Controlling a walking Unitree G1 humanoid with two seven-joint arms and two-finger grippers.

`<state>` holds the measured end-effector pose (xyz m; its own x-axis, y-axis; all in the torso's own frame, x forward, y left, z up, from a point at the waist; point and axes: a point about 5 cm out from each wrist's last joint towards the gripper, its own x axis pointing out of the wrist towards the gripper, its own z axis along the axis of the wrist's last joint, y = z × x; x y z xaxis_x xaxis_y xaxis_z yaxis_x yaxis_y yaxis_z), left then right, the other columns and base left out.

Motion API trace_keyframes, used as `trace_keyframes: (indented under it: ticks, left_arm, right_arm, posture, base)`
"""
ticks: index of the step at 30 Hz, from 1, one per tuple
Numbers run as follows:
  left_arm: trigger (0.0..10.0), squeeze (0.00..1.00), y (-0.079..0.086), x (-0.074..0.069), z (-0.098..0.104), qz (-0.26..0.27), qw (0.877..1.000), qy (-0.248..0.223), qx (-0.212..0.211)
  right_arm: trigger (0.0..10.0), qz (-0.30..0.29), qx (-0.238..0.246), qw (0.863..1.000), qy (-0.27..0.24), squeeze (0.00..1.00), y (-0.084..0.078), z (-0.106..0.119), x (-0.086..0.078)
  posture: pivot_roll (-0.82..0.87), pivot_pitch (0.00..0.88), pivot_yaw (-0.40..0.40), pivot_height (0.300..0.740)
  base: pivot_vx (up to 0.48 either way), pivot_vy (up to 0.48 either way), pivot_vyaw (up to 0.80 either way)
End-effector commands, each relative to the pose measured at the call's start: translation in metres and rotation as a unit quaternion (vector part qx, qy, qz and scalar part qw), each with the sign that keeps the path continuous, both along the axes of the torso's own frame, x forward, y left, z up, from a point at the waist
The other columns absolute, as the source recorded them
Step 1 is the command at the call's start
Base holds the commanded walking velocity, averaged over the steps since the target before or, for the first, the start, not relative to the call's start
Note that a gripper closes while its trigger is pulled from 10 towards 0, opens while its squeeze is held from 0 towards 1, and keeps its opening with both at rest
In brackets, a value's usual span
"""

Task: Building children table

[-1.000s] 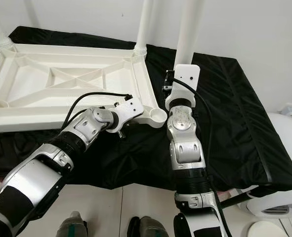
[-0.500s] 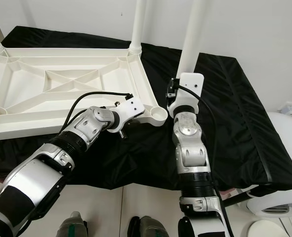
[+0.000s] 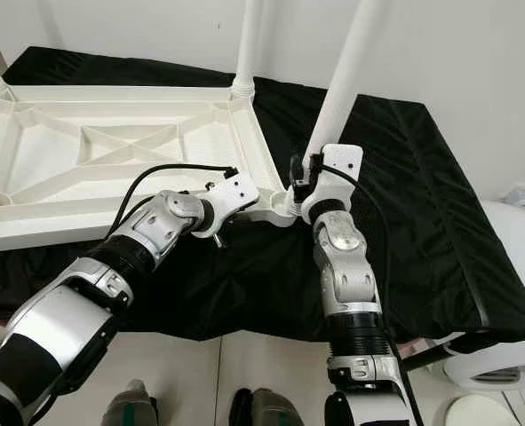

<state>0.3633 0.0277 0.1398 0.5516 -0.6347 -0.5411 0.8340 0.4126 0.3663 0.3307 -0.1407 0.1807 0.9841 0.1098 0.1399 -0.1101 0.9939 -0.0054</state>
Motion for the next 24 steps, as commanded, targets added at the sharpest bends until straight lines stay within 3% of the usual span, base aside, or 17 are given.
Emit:
trace_keyframes:
  ticks: [1, 24]
  left_arm:
    - [10.0, 0.00, -0.007, 0.002, 0.018, -0.011, 0.999, -0.036, -0.024]
    - [10.0, 0.00, -0.009, 0.001, 0.021, -0.013, 0.999, -0.042, -0.030]
  right_arm:
    - [10.0, 0.009, 0.001, 1.000, 0.001, 0.00, -0.003, -0.003, -0.001]
    - [10.0, 0.058, 0.043, 0.997, 0.023, 0.00, -0.004, -0.027, 0.009]
  posture:
    - [0.06, 0.049, -0.110, 0.740]
    - [0.07, 0.048, -0.111, 0.740]
  base:
    - [0.000, 0.000, 0.00]
    - [0.000, 0.000, 0.00]
